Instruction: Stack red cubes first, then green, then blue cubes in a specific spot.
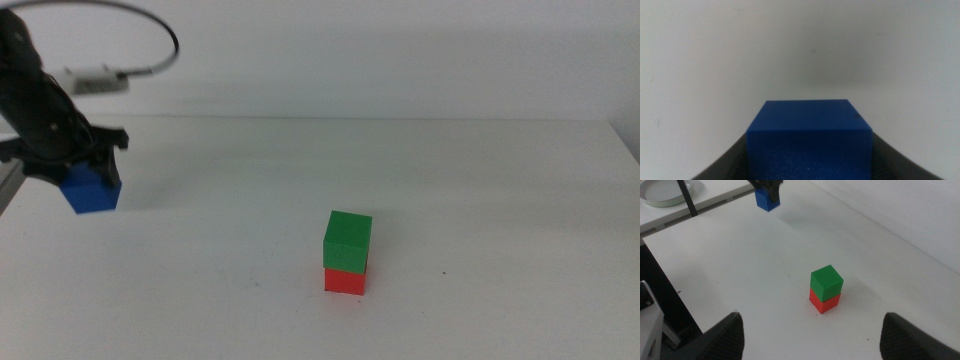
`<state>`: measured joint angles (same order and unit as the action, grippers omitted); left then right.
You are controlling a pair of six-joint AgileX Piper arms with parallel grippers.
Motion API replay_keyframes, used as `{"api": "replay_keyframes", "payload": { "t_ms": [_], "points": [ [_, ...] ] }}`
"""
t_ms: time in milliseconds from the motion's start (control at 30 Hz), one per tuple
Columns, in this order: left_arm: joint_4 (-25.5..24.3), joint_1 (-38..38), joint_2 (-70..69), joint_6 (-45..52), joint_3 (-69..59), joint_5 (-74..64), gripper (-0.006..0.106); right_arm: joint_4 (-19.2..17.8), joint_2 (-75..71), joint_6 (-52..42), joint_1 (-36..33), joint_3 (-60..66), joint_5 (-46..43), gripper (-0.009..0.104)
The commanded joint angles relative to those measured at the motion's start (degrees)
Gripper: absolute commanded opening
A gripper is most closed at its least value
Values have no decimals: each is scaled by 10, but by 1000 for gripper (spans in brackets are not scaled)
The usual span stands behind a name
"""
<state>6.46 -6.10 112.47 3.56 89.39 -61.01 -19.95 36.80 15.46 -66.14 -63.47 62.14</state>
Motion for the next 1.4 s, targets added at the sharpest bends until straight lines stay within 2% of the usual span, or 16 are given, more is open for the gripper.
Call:
{"api": "replay_keyframes", "payload": {
  "t_ms": [0, 67, 167, 267, 500, 667, 767, 1000, 1367],
  "points": [
    [9, 22, -90, -80, -62, 16, -2, -5, -2, -1, -1, -1, -5, 93],
    [-4, 53, -150, -171, -107, -18, -2, -5, -2, -1, -1, -1, -5, 93],
    [-42, 138, -210, -328, -120, -90, -2, -5, -2, -1, -1, -1, -5, 93],
    [-90, 235, -233, -351, -107, -90, -2, -5, -2, -1, -1, -1, -5, 93],
    [-87, 390, -184, -403, -10, -90, -2, -5, -2, -1, -1, -1, -5, 93],
    [-128, 474, -127, -411, 41, -90, -2, -5, -2, -1, -1, -1, -5, 93],
    [-140, 498, -97, -411, 59, -90, -2, -5, -2, -1, -1, -1, -5, 93],
    [-97, 501, -67, -382, 74, -87, -2, -5, -2, -1, -1, -1, -5, 93],
    [-106, 487, -65, -333, 79, -53, -2, -5, -2, -1, -1, -1, -5, 93]
  ]
}}
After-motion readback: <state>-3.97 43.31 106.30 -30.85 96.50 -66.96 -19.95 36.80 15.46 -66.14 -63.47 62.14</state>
